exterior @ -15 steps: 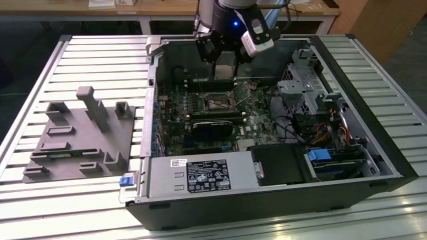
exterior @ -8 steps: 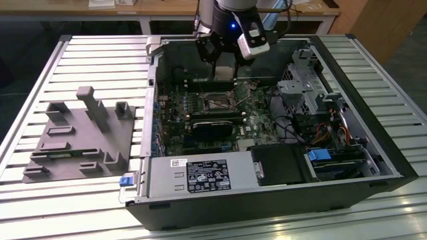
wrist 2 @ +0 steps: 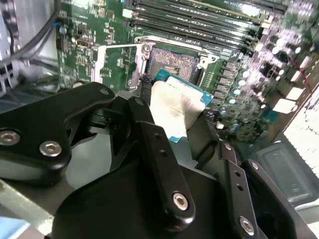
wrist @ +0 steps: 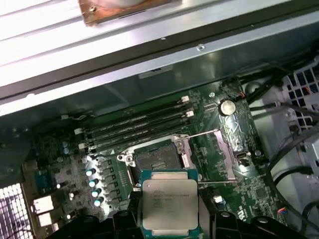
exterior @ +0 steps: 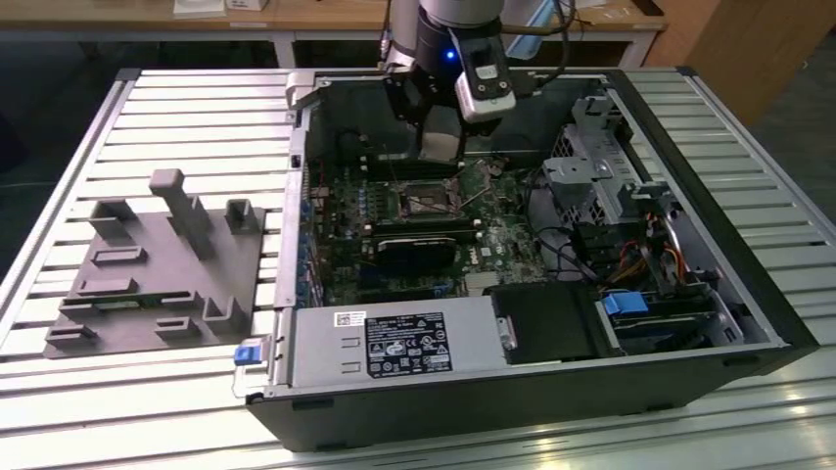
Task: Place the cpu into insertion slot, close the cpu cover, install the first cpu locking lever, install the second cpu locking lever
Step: 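Place the cpu into insertion slot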
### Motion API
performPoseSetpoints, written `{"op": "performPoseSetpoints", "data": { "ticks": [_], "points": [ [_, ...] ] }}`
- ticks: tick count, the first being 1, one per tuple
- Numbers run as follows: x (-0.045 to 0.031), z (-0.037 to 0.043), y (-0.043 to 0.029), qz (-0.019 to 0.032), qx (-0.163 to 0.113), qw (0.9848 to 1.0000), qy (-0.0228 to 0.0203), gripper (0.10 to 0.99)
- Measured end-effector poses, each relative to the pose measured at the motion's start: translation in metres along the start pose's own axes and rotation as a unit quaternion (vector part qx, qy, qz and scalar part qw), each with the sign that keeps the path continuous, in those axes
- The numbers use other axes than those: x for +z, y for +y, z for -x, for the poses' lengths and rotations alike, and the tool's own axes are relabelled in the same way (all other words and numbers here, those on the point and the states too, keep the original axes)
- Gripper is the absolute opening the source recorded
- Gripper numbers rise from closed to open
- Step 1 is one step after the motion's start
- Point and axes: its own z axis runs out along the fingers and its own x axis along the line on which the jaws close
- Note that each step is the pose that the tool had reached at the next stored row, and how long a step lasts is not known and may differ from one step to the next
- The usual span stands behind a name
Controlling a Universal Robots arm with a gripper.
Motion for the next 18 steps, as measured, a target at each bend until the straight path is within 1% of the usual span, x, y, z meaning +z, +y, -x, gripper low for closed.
{"op": "performPoseSetpoints", "data": {
  "ticks": [4,7,9,11,14,18],
  "points": [
    [0.0018,0.0000,-0.0002,0.0007,0.035,0.9994,-0.0030,0.537],
    [0.0032,0.0001,-0.0003,0.0011,0.060,0.9982,-0.0052,0.537],
    [0.0042,0.0001,-0.0004,0.0014,0.077,0.9970,-0.0067,0.537],
    [0.0052,0.0001,-0.0005,0.0017,0.095,0.9955,-0.0082,0.537],
    [0.0067,0.0001,-0.0006,0.0022,0.121,0.9925,-0.0106,0.537],
    [0.0086,0.0002,-0.0007,0.0028,0.156,0.9877,-0.0136,0.537]
  ]
}}
